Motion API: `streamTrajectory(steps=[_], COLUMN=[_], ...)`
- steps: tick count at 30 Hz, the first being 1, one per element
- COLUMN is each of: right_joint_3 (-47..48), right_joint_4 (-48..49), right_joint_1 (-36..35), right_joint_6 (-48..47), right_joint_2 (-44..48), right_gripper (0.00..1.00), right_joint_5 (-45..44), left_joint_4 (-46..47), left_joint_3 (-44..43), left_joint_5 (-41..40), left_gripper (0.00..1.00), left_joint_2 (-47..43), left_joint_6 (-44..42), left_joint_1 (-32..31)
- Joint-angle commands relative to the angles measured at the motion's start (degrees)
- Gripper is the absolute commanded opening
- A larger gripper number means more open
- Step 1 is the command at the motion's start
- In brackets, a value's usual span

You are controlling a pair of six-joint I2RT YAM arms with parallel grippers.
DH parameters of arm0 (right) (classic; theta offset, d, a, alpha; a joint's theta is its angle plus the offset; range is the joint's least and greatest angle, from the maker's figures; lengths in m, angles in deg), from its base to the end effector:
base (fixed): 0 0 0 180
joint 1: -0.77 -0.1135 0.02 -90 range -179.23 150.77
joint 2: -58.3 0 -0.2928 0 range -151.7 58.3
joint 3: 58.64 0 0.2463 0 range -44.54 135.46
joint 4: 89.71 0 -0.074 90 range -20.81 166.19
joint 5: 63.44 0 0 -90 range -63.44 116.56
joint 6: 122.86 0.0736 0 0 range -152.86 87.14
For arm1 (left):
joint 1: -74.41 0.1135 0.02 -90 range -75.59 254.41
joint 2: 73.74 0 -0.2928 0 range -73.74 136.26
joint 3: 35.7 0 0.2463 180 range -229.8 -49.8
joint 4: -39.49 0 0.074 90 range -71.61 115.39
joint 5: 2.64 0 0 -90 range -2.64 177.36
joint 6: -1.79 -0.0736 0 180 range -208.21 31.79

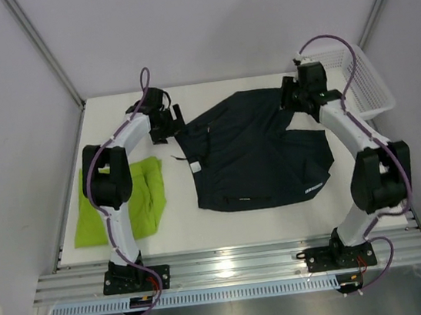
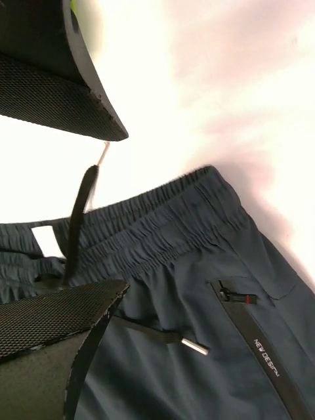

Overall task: Fold and stack the shorts
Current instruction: Flatten the shorts out

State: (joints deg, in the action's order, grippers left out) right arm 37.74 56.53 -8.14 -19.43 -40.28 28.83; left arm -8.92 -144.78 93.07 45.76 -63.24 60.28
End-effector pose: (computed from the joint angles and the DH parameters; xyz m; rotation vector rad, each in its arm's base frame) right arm 0.4236 0.0694 0.3069 0.0648 2.2092 0.2613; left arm 0.4662 -0.1249 0.1978 -0.2126 2.6290 -0.3701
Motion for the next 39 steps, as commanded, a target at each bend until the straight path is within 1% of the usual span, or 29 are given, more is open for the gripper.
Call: streamTrajectory(steps=[1, 2, 4, 5, 8, 12, 16, 18, 19, 20, 22, 23, 24, 25, 30, 33, 34, 36, 37, 38, 39], right_joint_3=[-9.3, -11.5, -15.5, -18.9, -24.0, -28.0, -29.8, -30.4, -30.9, -31.2, -32.4, -33.1, -33.7, -35.1, -39.1, -41.3, -41.8, -42.5, -42.6, -42.7, -42.7], right_joint_4=[-1.4, -1.3, -0.8, -0.7, -1.3, -0.5, -1.2, -1.9, -2.2, -2.7, -3.5, -3.5, -3.4, -2.9, -0.8, 1.2, 1.8, 4.1, 5.0, 6.9, 7.9], right_joint_1=[1.4, 1.6, 2.6, 2.8, 3.9, 5.2, 5.8, 6.2, 6.3, 6.3, 6.9, 7.1, 7.7, 7.8, 8.2, 8.2, 8.2, 8.1, 8.0, 7.9, 7.7], right_joint_6=[5.9, 6.5, 7.7, 7.8, 8.5, 9.2, 9.1, 9.1, 9.1, 9.3, 10.1, 10.6, 11.3, 11.4, 12.0, 11.2, 10.4, 10.0, 9.9, 9.4, 9.4], right_joint_2=[9.4, 13.2, 16.6, 19.4, 22.6, 27.0, 30.3, 32.0, 33.4, 34.1, 35.9, 36.4, 36.7, 36.9, 34.5, 31.7, 31.0, 28.9, 28.2, 27.5, 26.9], right_gripper=[0.53, 0.53, 0.53, 0.53, 0.53, 0.53, 0.53, 0.53, 0.53, 0.53, 0.53, 0.52, 0.52, 0.52, 0.51, 0.5, 0.5, 0.52, 0.52, 0.52, 0.53], right_joint_5=[-7.5, -7.3, -6.0, -4.6, -4.4, -3.4, -3.0, -3.3, -3.6, -4.9, -5.5, -6.2, -6.3, -6.1, -3.7, -1.3, 0.6, 3.2, 4.8, 8.2, 9.6], left_joint_4=[4.9, 5.0, 6.0, 5.9, 4.9, 5.8, 6.9, 7.3, 8.4, 9.0, 9.9, 10.1, 10.7, 11.1, 13.3, 13.9, 14.0, 14.2, 14.2, 14.0, 14.2], left_joint_3=[2.3, 1.6, 0.8, -0.8, -3.9, -5.0, -6.0, -6.4, -6.5, -6.4, -6.8, -7.3, -7.4, -7.6, -7.6, -7.1, -7.2, -7.2, -7.0, -6.8, -6.4], left_joint_5=[0.9, 1.0, 2.2, 2.7, 6.3, 9.0, 7.7, 7.4, 7.6, 7.7, 7.5, 7.5, 7.2, 7.4, 7.6, 7.7, 8.1, 9.0, 9.6, 10.4, 10.5], left_gripper=[0.88, 0.88, 0.88, 0.89, 0.89, 0.89, 0.88, 0.79, 0.72, 0.53, 0.37, 0.2, 0.12, 0.01, 0.0, 0.0, 0.11, 0.57, 0.72, 0.89, 0.9], left_joint_2=[-3.9, -3.4, -1.2, -0.3, 3.6, 7.1, 10.3, 12.0, 12.2, 12.4, 12.4, 12.2, 12.1, 11.7, 10.1, 8.6, 8.5, 8.2, 8.0, 7.8, 6.7], left_joint_6=[0.6, 0.7, 0.8, 0.7, 0.6, 1.7, 2.3, 3.0, 3.3, 3.7, 4.4, 4.6, 5.3, 5.7, 8.0, 8.1, 8.0, 8.1, 8.2, 8.3, 8.3], left_joint_1=[0.9, 1.1, 1.4, 1.4, 1.4, 1.4, 1.5, 1.8, 2.0, 2.3, 3.8, 4.6, 6.5, 7.5, 15.0, 17.6, 17.7, 17.7, 17.6, 17.5, 16.9])
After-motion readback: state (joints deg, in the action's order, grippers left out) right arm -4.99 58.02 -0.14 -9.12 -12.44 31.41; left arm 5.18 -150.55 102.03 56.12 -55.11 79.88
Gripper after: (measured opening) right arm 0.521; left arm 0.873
